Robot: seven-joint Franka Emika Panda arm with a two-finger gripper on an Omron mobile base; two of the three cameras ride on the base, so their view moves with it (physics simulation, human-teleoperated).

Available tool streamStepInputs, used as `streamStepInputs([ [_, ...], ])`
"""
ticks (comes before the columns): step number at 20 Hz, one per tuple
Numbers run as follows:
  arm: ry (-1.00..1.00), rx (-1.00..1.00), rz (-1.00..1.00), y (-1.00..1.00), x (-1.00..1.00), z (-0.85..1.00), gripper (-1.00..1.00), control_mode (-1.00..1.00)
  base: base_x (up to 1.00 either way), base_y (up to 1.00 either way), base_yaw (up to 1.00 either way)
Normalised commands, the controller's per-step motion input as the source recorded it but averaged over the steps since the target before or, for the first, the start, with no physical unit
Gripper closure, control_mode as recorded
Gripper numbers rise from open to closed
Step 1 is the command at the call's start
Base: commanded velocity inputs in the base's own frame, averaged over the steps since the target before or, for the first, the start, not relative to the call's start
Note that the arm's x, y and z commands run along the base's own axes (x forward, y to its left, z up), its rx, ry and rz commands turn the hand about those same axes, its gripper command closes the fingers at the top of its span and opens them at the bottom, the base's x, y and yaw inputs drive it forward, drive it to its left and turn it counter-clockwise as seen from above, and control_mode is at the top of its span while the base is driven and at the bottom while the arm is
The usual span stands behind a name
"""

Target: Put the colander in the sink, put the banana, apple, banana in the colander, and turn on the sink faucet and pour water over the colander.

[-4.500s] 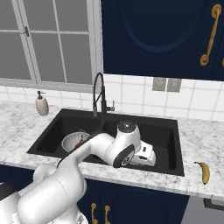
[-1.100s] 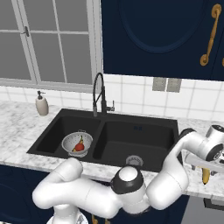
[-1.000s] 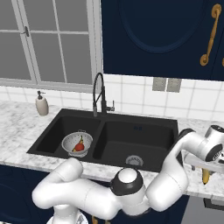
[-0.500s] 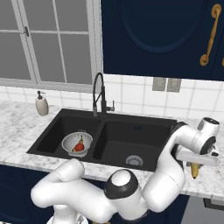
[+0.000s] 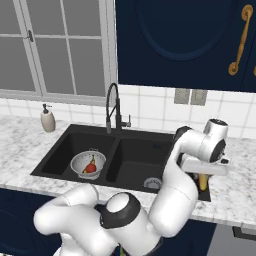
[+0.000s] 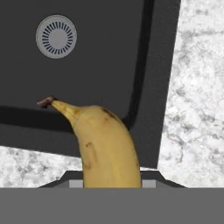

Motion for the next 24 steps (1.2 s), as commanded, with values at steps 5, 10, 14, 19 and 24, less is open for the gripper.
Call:
streamStepInputs([
  [5, -0.14, -0.09, 0.0, 0.91, -0.29, 0.18, 1.0, -1.0, 0.0, 0.0, 0.0],
  [10, -0.24, -0.14, -0.06, 0.9, -0.28, 0.26, 1.0, -1.0, 0.0, 0.0, 0.0],
  [14, -0.07, -0.12, -0.08, 0.93, -0.07, 0.24, 1.0, -1.0, 0.0, 0.0, 0.0],
  [19, 0.0, -0.14, 0.0, 1.0, 0.0, 0.2, 1.0, -1.0, 0.0, 0.0, 0.0],
  [24, -0.04, -0.12, 0.01, 1.0, 0.02, 0.25, 1.0, -1.0, 0.0, 0.0, 0.0],
])
